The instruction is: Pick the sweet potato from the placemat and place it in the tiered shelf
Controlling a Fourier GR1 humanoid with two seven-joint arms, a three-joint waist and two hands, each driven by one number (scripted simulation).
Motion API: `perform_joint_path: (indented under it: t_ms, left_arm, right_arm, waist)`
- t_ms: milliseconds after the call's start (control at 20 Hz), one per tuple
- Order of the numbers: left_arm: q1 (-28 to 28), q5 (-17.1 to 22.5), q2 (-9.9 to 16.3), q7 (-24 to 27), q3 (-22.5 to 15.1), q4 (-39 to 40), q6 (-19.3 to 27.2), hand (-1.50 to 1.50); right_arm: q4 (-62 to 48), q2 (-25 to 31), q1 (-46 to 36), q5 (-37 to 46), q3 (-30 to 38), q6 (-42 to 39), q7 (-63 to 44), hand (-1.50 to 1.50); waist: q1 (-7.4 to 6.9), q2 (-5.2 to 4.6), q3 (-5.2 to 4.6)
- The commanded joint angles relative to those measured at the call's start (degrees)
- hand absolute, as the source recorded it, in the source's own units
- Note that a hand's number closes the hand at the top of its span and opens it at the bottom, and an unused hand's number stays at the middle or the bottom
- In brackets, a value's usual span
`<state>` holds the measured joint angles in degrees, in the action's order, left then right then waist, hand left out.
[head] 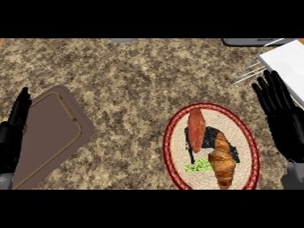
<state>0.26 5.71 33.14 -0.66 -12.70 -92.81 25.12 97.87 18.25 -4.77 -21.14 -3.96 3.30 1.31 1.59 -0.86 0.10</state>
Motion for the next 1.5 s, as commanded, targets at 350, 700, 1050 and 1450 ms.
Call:
perform_joint_path:
  t_ms: [350, 700, 1050, 1450]
  left_arm:
    - [2.79, 8.53, -3.24, -3.24, 2.02, 4.23, -5.84, 0.00]
    - [1.25, 13.66, -2.78, -4.00, 3.54, 7.78, -12.51, 0.00]
    - [1.52, 13.84, -2.51, -2.92, 4.75, 9.24, -13.00, 0.00]
    - [2.01, 14.16, -2.44, -3.12, 4.91, 9.10, -13.64, 0.00]
  right_arm:
    - [-13.58, 1.28, -2.44, 30.79, 0.77, 31.26, -10.02, 1.50]
    - [-20.24, -17.75, -6.85, 55.22, -15.26, 51.62, -20.62, -1.50]
    - [-29.14, -16.99, -10.89, 75.58, -11.85, 44.45, -41.63, -1.50]
    - [-30.29, -18.24, -15.54, 83.66, -15.90, 15.49, -64.28, -1.50]
  waist:
    - [0.10, -0.82, -1.60]
    - [-3.16, 0.57, -0.56]
    - [-1.43, 1.06, -1.03]
    - [-1.69, 1.65, -0.74]
